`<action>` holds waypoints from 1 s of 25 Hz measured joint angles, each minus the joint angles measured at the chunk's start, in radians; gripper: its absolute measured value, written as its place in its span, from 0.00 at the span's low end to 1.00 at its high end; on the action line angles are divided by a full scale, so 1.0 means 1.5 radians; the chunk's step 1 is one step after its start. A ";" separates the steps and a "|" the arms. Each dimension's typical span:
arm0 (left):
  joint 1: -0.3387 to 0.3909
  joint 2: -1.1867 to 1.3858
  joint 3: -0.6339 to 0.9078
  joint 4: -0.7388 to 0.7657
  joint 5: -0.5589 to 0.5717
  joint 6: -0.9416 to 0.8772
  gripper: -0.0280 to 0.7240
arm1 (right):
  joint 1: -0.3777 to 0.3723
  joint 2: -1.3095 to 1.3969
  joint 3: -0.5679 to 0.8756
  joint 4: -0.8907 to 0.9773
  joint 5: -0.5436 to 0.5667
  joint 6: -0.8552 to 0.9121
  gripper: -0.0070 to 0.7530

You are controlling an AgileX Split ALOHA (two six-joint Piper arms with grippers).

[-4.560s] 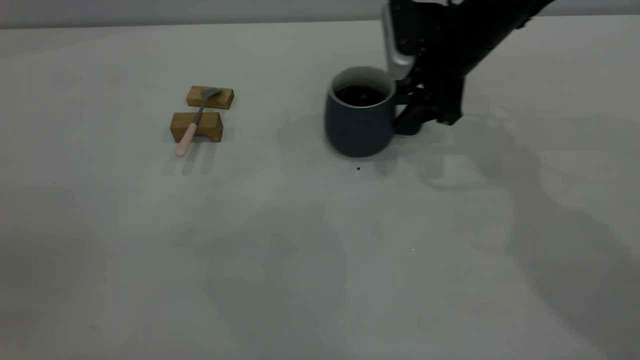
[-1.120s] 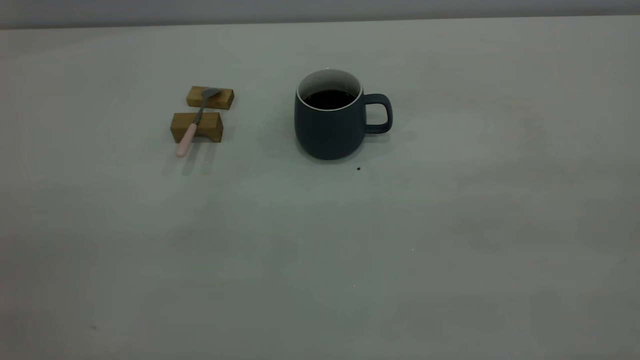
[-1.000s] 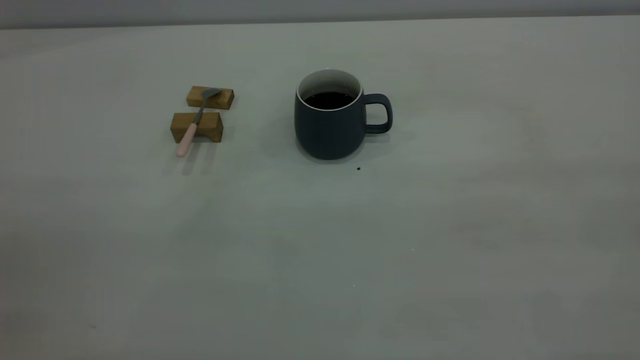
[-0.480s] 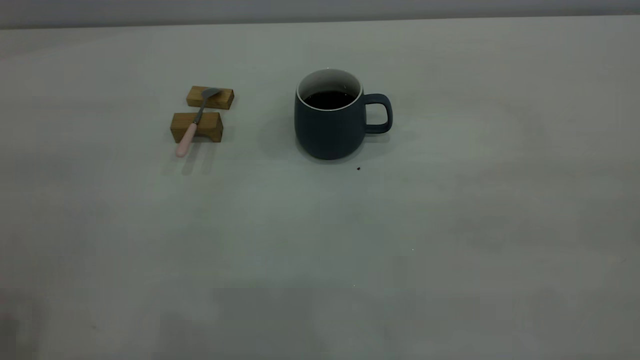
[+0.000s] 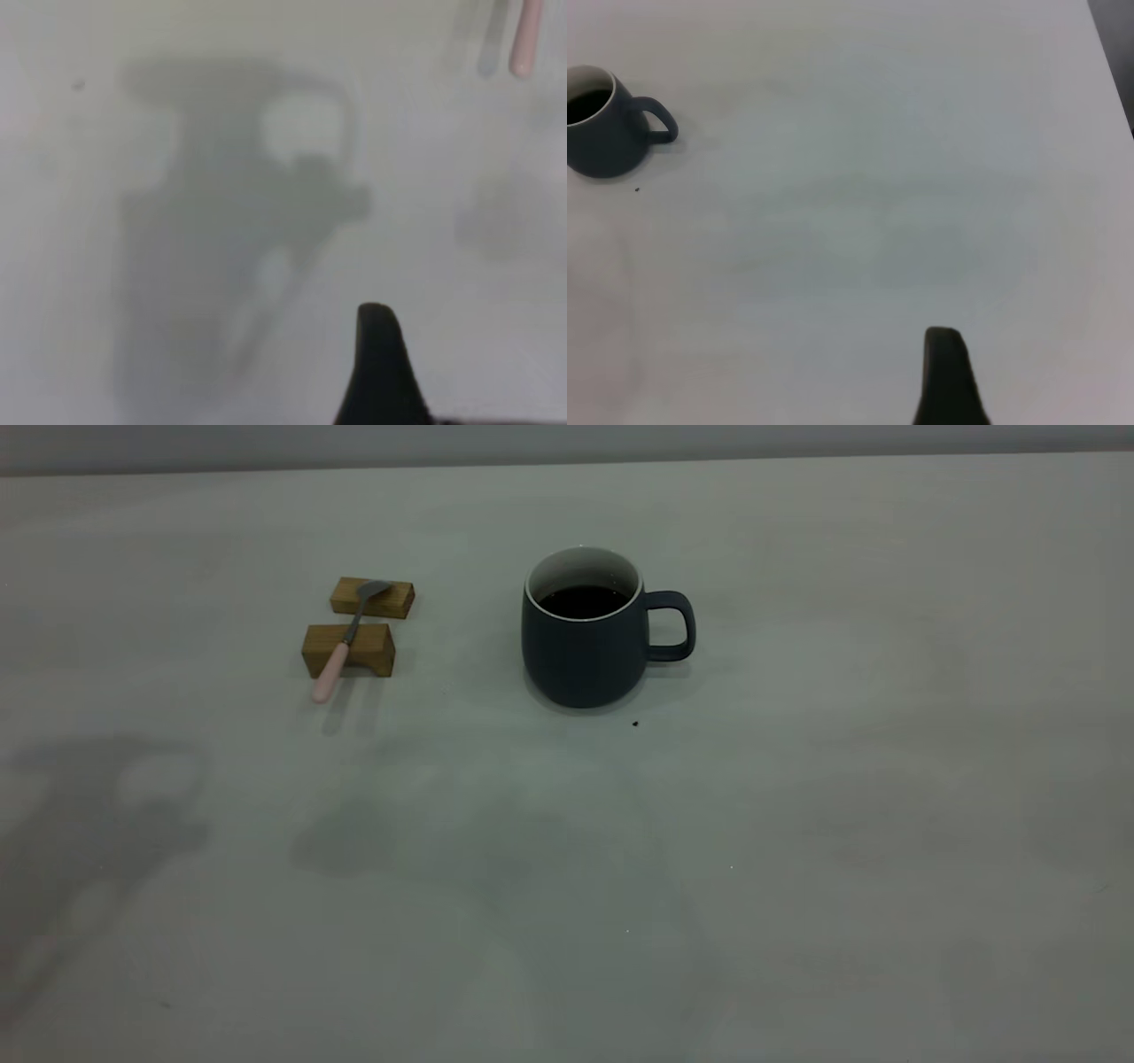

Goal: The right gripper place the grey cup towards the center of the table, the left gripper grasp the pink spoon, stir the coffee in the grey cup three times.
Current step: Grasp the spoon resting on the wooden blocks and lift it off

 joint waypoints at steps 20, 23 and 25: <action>-0.103 0.507 -0.354 -0.020 -0.038 -0.016 0.82 | 0.000 0.000 0.000 0.001 0.000 0.000 0.75; -0.117 0.540 -0.388 -0.033 -0.024 -0.014 0.82 | 0.000 0.000 0.000 0.001 0.000 0.000 0.75; -0.124 0.555 -0.396 -0.034 -0.022 -0.014 0.82 | 0.000 0.000 0.000 0.001 0.000 0.000 0.75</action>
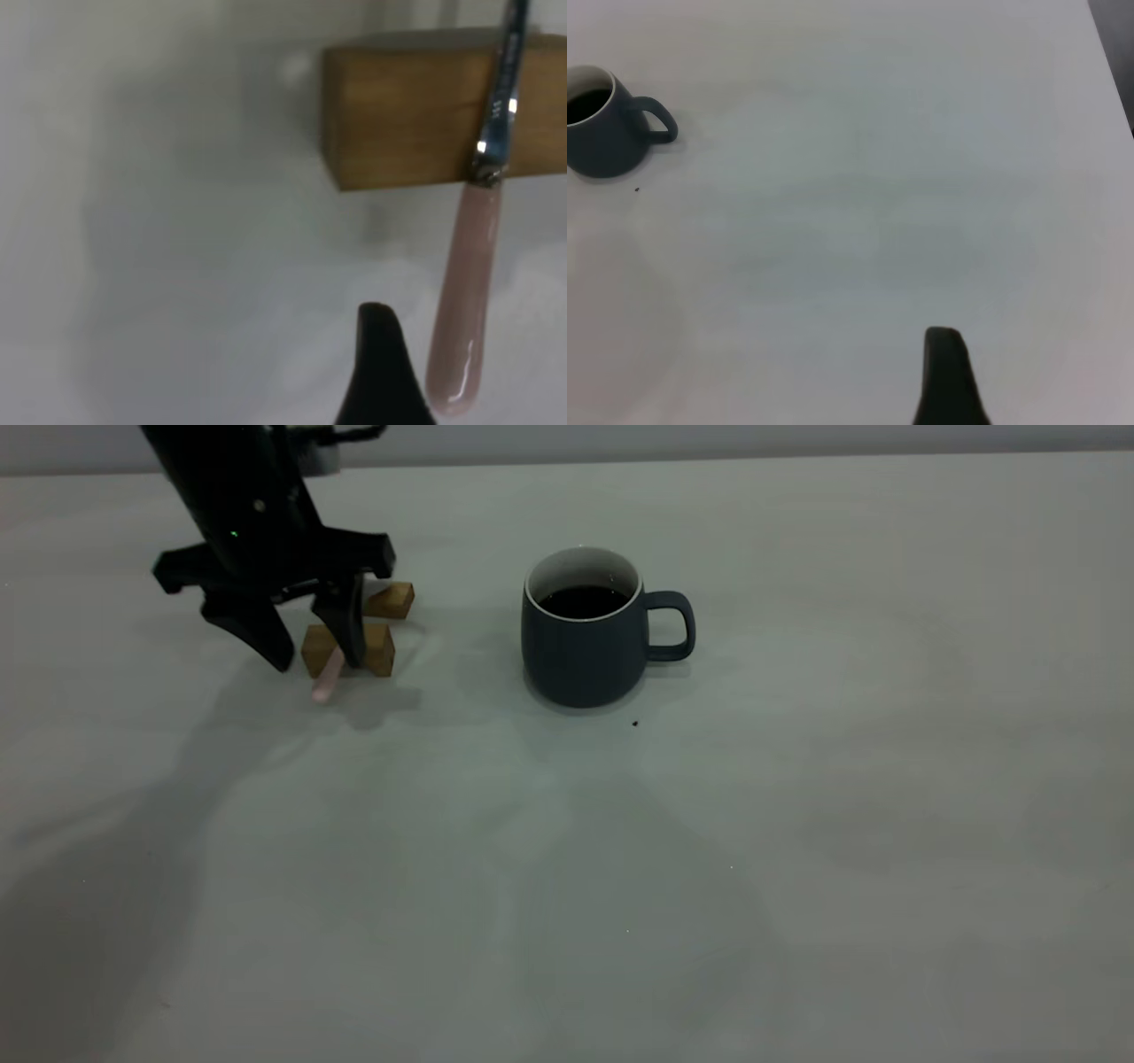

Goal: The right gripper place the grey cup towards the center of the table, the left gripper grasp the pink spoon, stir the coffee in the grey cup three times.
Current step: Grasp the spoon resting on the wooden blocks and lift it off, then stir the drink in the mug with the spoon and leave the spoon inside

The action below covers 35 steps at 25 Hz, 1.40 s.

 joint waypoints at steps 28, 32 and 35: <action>-0.001 -0.025 -0.115 -0.079 0.128 -0.036 0.22 | 0.000 0.000 0.000 0.000 0.000 0.000 0.75; 0.000 -0.065 -0.163 -0.229 0.197 -0.099 0.22 | 0.000 0.000 0.000 0.000 0.000 0.000 0.75; 0.000 -0.075 -0.179 -0.408 0.247 -0.220 0.22 | 0.000 0.000 0.000 0.000 0.000 0.000 0.75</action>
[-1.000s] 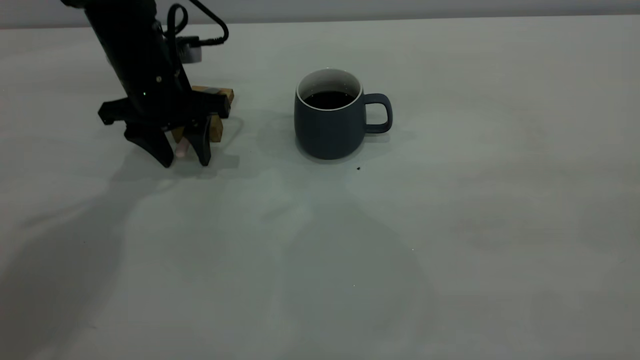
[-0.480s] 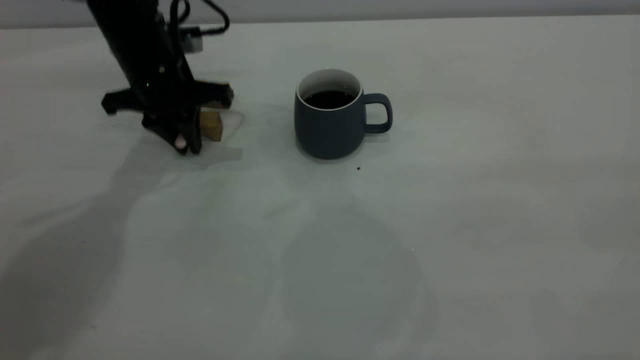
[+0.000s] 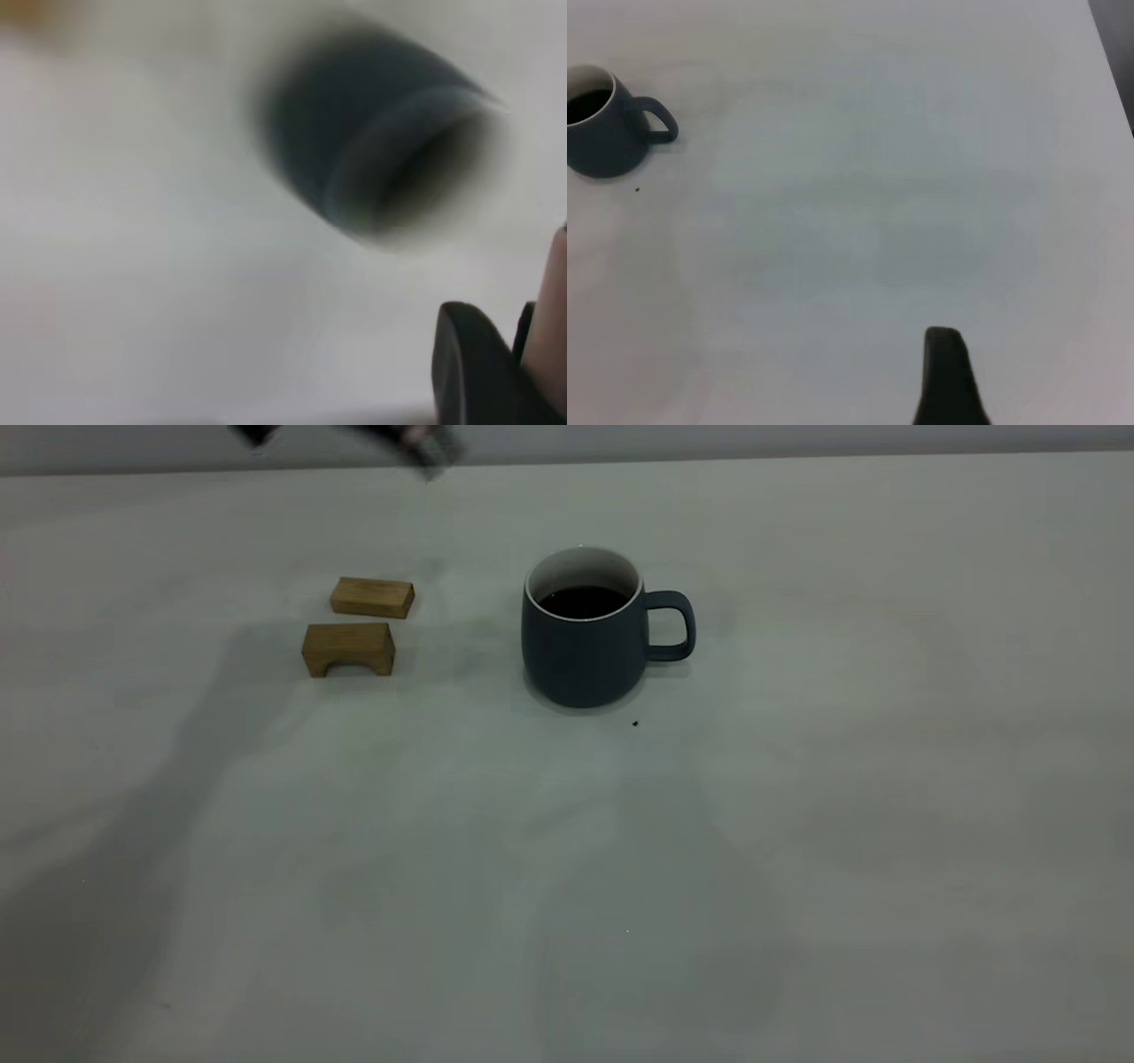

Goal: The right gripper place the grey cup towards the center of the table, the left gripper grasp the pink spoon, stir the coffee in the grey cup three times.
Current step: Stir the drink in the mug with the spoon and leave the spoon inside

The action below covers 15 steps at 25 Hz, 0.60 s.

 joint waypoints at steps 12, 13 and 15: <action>0.000 0.062 0.000 -0.471 0.086 -0.286 0.22 | 0.000 0.000 0.000 0.000 0.000 0.000 0.75; 0.000 0.070 0.000 -0.478 0.084 -0.296 0.22 | 0.000 0.000 0.000 0.000 0.000 0.000 0.75; -0.002 0.086 0.000 -0.490 0.078 -0.328 0.22 | 0.000 0.000 0.000 0.000 0.000 0.000 0.75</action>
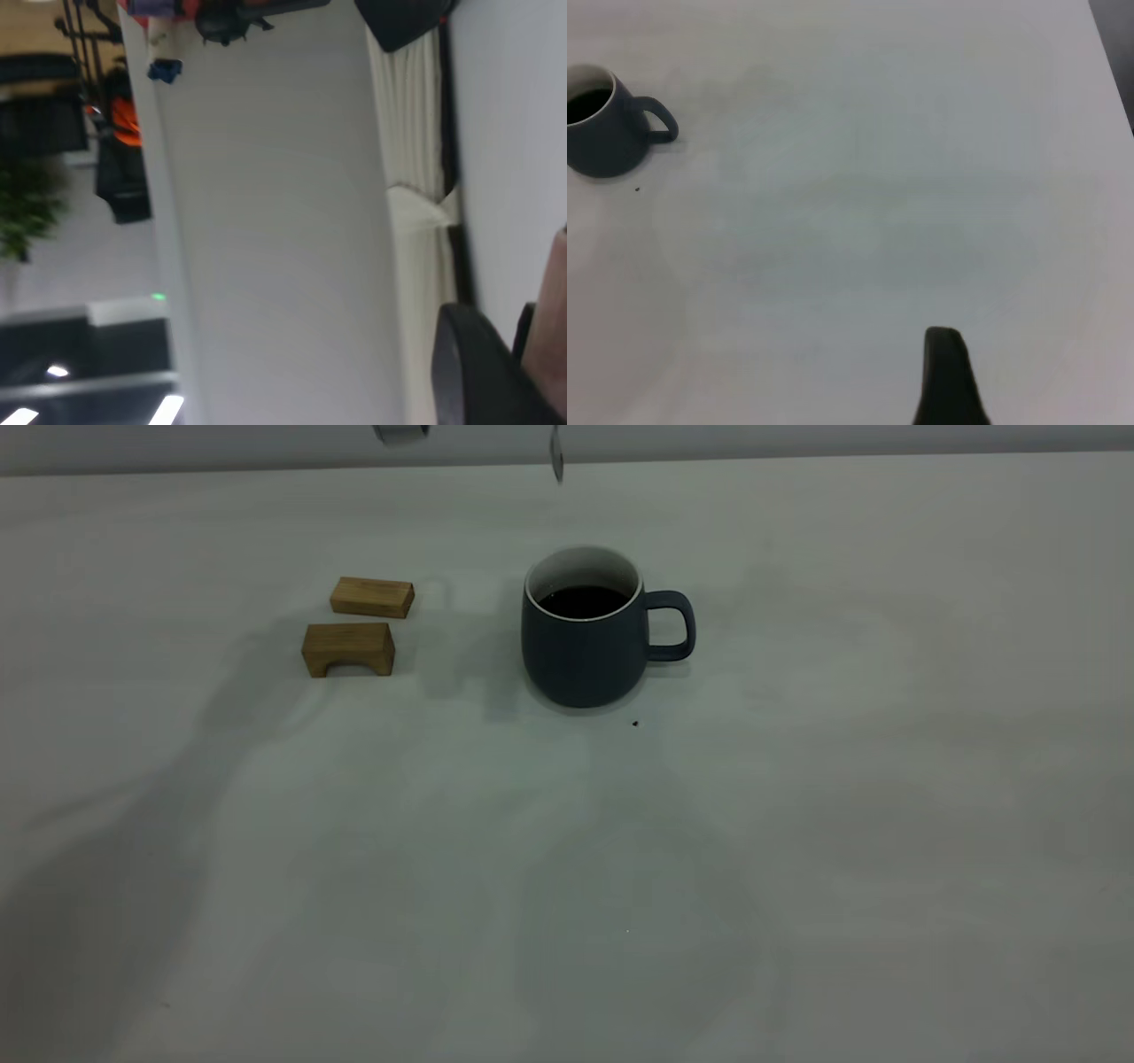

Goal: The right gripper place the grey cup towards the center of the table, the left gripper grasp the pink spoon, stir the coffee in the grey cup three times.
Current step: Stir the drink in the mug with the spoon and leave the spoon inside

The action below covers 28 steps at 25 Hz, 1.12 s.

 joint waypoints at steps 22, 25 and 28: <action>-0.055 0.139 0.000 -0.078 -0.090 -0.056 0.22 | 0.000 0.000 0.000 0.000 0.000 0.000 0.75; -0.043 0.139 0.000 -0.059 -0.090 -0.056 0.22 | 0.000 0.000 0.000 0.000 0.000 0.000 0.75; -0.026 0.139 0.000 -0.056 -0.099 -0.058 0.22 | 0.000 0.000 0.000 0.000 0.000 0.000 0.75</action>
